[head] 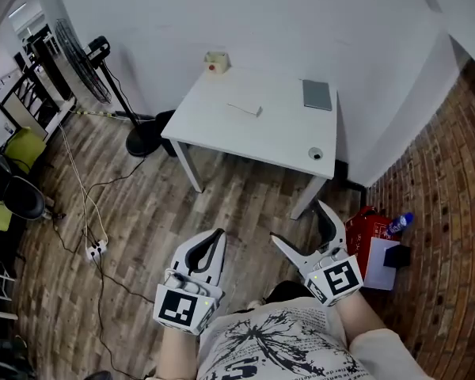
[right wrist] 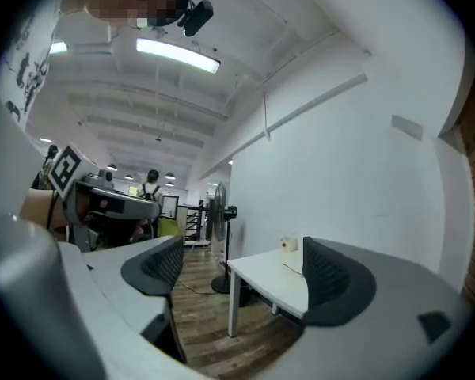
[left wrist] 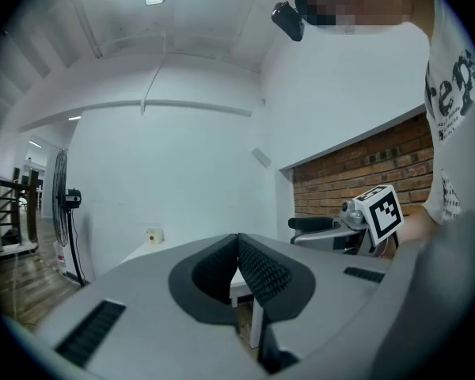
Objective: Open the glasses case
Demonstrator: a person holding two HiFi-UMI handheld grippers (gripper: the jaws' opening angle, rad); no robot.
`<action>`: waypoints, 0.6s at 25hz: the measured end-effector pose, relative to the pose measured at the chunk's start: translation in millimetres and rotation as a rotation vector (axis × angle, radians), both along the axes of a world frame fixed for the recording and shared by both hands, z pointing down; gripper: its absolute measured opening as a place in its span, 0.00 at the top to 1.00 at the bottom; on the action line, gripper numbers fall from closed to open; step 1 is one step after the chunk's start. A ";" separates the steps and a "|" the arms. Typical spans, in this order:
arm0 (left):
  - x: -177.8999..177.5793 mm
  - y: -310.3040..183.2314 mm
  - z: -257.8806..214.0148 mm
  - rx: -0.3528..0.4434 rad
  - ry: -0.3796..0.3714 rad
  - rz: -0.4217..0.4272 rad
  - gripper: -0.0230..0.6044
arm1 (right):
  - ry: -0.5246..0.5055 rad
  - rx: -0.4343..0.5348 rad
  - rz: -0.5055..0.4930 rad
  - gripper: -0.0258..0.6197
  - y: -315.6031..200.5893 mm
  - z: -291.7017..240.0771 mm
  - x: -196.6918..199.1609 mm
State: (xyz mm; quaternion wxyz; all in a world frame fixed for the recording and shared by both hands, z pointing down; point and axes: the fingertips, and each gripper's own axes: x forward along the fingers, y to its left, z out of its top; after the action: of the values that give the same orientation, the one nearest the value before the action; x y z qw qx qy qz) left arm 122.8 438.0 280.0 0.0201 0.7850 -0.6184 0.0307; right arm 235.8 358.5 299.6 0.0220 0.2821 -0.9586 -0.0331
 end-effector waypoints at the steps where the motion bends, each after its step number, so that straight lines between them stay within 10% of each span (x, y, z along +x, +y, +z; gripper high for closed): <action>1: -3.8 -1.6 0.0 0.000 0.004 -0.006 0.94 | 0.004 -0.006 0.001 0.22 -5.3 1.3 -4.5; 15: -70.8 -123.2 27.2 -0.053 -0.017 -0.091 0.94 | 0.020 -0.093 -0.032 0.17 -163.3 36.7 -79.8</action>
State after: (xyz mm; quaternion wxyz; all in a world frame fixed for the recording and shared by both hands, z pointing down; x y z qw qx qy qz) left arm 52.0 314.9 307.1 0.0370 0.7551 -0.6525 0.0530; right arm 156.0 195.2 336.3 0.0442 0.2650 -0.9632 0.0085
